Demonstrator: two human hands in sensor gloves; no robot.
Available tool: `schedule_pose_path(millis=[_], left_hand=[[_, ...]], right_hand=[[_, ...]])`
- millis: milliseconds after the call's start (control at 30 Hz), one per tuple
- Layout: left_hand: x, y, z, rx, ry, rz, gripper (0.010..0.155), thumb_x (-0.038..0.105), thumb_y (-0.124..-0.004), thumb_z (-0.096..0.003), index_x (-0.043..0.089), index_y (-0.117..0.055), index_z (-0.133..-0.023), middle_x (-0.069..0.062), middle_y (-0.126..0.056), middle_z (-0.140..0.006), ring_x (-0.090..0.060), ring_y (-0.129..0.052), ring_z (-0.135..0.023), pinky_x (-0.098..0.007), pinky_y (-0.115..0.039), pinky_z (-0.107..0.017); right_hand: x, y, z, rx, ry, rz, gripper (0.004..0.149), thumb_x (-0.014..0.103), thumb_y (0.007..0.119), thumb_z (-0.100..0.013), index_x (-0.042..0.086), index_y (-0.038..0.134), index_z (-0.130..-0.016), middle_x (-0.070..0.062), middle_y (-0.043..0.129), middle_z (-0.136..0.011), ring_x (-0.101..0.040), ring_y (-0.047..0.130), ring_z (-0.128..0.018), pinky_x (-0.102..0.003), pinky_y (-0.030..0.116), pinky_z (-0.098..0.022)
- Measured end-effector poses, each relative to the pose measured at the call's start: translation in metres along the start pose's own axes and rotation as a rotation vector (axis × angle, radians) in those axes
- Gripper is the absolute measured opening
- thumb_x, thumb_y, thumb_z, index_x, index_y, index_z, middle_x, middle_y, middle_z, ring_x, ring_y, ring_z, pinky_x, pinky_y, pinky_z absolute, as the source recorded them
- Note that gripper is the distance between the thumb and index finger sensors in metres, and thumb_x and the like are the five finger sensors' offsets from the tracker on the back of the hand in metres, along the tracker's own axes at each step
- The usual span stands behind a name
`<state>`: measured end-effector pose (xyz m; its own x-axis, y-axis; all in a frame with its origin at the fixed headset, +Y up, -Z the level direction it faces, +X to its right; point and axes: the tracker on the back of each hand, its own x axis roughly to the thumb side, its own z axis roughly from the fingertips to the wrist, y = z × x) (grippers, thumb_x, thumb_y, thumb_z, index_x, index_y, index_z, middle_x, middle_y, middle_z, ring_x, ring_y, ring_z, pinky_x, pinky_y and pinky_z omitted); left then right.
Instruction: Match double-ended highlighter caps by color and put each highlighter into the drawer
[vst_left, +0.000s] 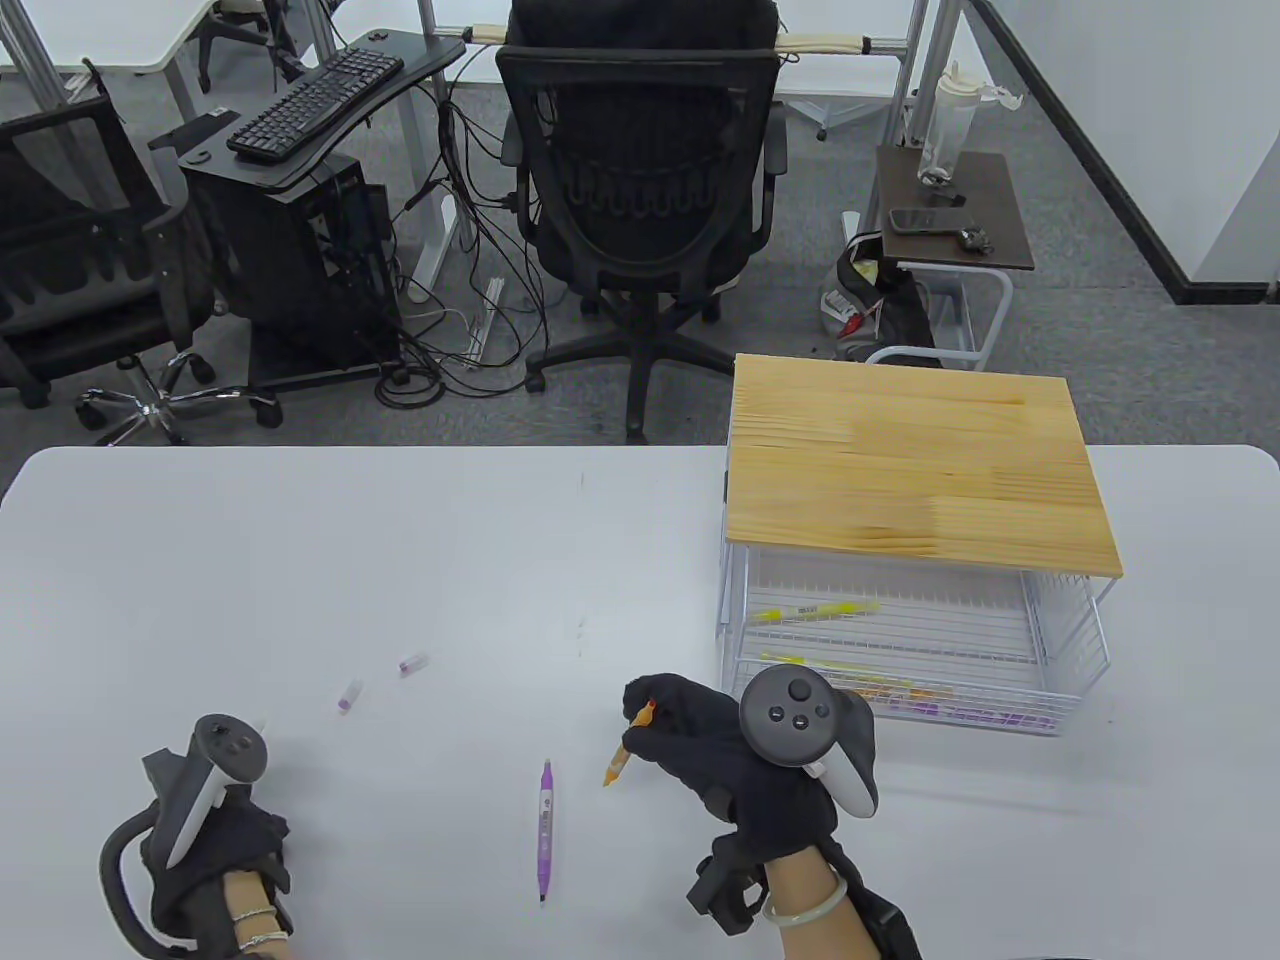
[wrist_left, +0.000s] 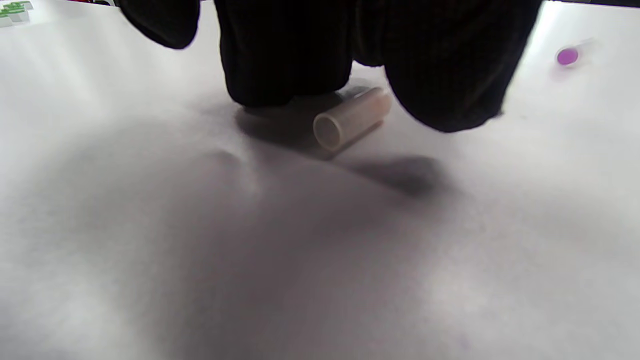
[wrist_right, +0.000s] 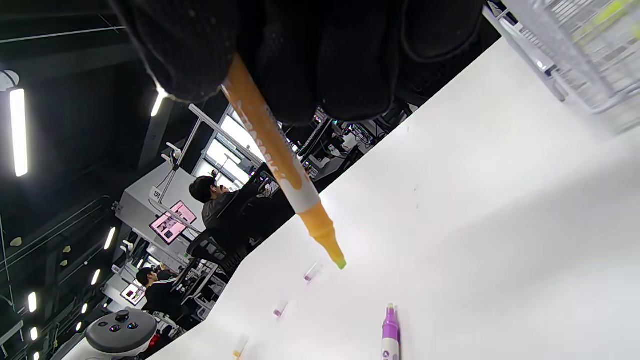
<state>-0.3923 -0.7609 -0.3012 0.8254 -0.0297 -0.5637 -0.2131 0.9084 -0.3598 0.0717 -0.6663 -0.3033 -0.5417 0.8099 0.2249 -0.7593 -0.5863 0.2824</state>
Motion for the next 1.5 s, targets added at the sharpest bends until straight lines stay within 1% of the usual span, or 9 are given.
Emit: schedule_pose_path(millis=[200, 567, 767, 967, 1033, 1133, 1267, 1367, 1500], left_hand=[[0.003, -0.004, -0.002, 0.014, 0.015, -0.038, 0.074, 0.035, -0.089, -0.0382, 0.024, -0.062, -0.106, -0.007, -0.077, -0.097, -0.03, -0.082, -0.084, -0.052, -0.064, -0.068], [0.009, -0.004, -0.003, 0.064, 0.032, -0.087, 0.071, 0.033, -0.091, -0.0357, 0.021, -0.068, -0.102, -0.005, -0.085, -0.083, -0.027, -0.091, -0.073, -0.048, -0.071, -0.064], [0.013, -0.004, -0.002, 0.093, 0.047, -0.135, 0.067, 0.033, -0.09, -0.0354, 0.02, -0.072, -0.098, -0.001, -0.091, -0.071, -0.021, -0.098, -0.061, -0.043, -0.079, -0.056], [0.011, -0.003, 0.001, 0.117, 0.05, -0.115, 0.065, 0.034, -0.09, -0.0375, 0.019, -0.072, -0.098, -0.001, -0.093, -0.072, -0.02, -0.1, -0.06, -0.044, -0.078, -0.056], [0.012, 0.001, 0.006, 0.085, 0.057, -0.089, 0.064, 0.03, -0.085, -0.0423, 0.015, -0.068, -0.102, -0.008, -0.094, -0.08, -0.025, -0.099, -0.062, -0.05, -0.075, -0.057], [0.017, 0.008, 0.013, 0.102, 0.014, -0.061, 0.061, 0.028, -0.08, -0.0452, 0.015, -0.067, -0.103, -0.01, -0.093, -0.083, -0.027, -0.098, -0.064, -0.052, -0.074, -0.058], [0.033, 0.023, 0.029, 0.216, -0.101, 0.049, 0.054, 0.028, -0.074, -0.0476, 0.016, -0.072, -0.1, -0.014, -0.092, -0.083, -0.029, -0.098, -0.064, -0.053, -0.073, -0.057], [0.048, 0.028, 0.036, 0.232, -0.207, 0.158, 0.048, 0.029, -0.073, -0.0483, 0.014, -0.082, -0.093, -0.016, -0.093, -0.08, -0.029, -0.098, -0.06, -0.053, -0.074, -0.055], [0.068, 0.029, 0.043, 0.241, -0.345, 0.286, 0.048, 0.032, -0.073, -0.0483, 0.014, -0.084, -0.091, -0.015, -0.094, -0.078, -0.028, -0.098, -0.058, -0.051, -0.074, -0.054]], right_hand=[[-0.001, 0.003, -0.003, 0.019, 0.008, -0.006, 0.047, 0.039, 0.078, -0.06, 0.028, 0.064, -0.103, -0.001, 0.079, -0.099, -0.034, 0.082, -0.086, -0.062, 0.052, -0.078], [-0.008, 0.017, -0.012, 0.058, 0.047, 0.02, 0.047, 0.038, 0.078, -0.06, 0.028, 0.063, -0.103, -0.002, 0.079, -0.099, -0.034, 0.082, -0.086, -0.062, 0.051, -0.078], [-0.007, 0.018, -0.012, 0.066, 0.051, 0.025, 0.047, 0.039, 0.078, -0.06, 0.028, 0.064, -0.103, -0.001, 0.079, -0.099, -0.034, 0.082, -0.086, -0.062, 0.052, -0.078], [-0.005, 0.02, -0.011, 0.073, 0.047, 0.027, 0.047, 0.039, 0.078, -0.06, 0.028, 0.063, -0.103, -0.001, 0.079, -0.099, -0.034, 0.082, -0.086, -0.062, 0.052, -0.078], [-0.005, 0.019, -0.011, 0.069, 0.047, 0.031, 0.047, 0.039, 0.077, -0.06, 0.028, 0.063, -0.104, -0.002, 0.079, -0.099, -0.034, 0.082, -0.086, -0.062, 0.052, -0.079], [-0.009, 0.019, -0.013, 0.061, 0.062, 0.024, 0.047, 0.039, 0.077, -0.061, 0.029, 0.062, -0.104, -0.001, 0.079, -0.099, -0.033, 0.082, -0.086, -0.061, 0.052, -0.079], [-0.014, 0.02, -0.016, 0.069, 0.079, 0.001, 0.047, 0.039, 0.076, -0.062, 0.032, 0.058, -0.105, -0.001, 0.079, -0.098, -0.032, 0.082, -0.085, -0.06, 0.052, -0.079], [-0.016, 0.02, -0.016, 0.061, 0.088, 0.008, 0.048, 0.04, 0.075, -0.062, 0.035, 0.055, -0.105, 0.0, 0.078, -0.099, -0.03, 0.083, -0.085, -0.059, 0.052, -0.08], [-0.017, 0.02, -0.016, 0.046, 0.105, 0.016, 0.048, 0.041, 0.074, -0.063, 0.037, 0.051, -0.105, 0.001, 0.076, -0.1, -0.027, 0.083, -0.084, -0.056, 0.054, -0.081]])
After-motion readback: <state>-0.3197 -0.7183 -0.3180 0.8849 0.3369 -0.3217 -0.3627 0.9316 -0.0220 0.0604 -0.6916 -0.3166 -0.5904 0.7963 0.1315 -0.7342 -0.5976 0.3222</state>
